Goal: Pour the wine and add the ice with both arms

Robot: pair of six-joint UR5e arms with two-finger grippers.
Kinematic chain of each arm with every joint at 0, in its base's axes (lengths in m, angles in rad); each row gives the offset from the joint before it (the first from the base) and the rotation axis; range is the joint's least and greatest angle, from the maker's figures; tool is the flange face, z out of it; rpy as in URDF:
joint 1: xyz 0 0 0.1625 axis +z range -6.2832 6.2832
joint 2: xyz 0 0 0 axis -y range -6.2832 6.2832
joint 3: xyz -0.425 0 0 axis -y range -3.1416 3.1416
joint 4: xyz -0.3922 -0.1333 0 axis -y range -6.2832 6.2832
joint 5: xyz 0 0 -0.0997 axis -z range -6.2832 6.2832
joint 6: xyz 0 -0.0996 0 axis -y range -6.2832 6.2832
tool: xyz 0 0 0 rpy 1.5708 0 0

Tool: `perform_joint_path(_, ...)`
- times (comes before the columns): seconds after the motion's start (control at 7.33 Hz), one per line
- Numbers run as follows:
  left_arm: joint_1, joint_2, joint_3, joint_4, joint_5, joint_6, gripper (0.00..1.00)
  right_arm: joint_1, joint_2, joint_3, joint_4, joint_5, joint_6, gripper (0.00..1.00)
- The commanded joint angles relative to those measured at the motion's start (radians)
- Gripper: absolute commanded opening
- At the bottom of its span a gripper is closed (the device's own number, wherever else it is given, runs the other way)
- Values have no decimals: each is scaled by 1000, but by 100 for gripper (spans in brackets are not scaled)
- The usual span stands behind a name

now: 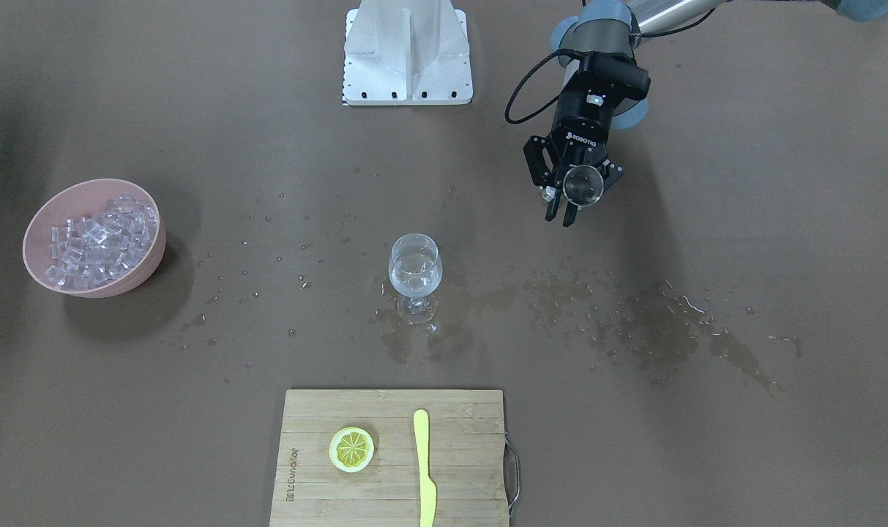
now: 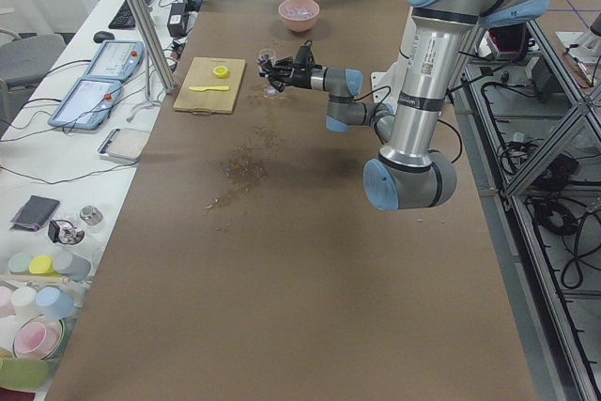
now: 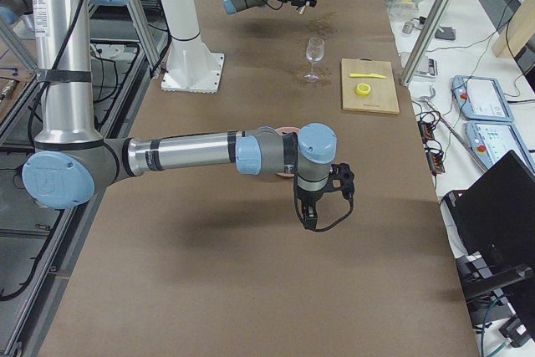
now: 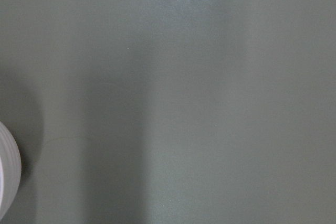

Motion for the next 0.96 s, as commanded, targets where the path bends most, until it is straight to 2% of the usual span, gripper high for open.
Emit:
perform_joint_path(0.0, 0, -16, -52, -10, -240, 146, 0, 0, 1, -7, -1, 1, 0, 100)
perform_joint_path(0.27, -29, -20, -63, 42, -429, 151, 0, 0, 1, -12, 1, 1, 0, 100)
perform_joint_path(0.41, -34, -19, -60, 55, -480, 145, 0, 0, 1, -12, -1, 1, 0, 100)
perform_joint_path(0.82, -94, -39, -60, 206, -586, 73, 0, 0, 1, -20, -1, 1, 0, 100)
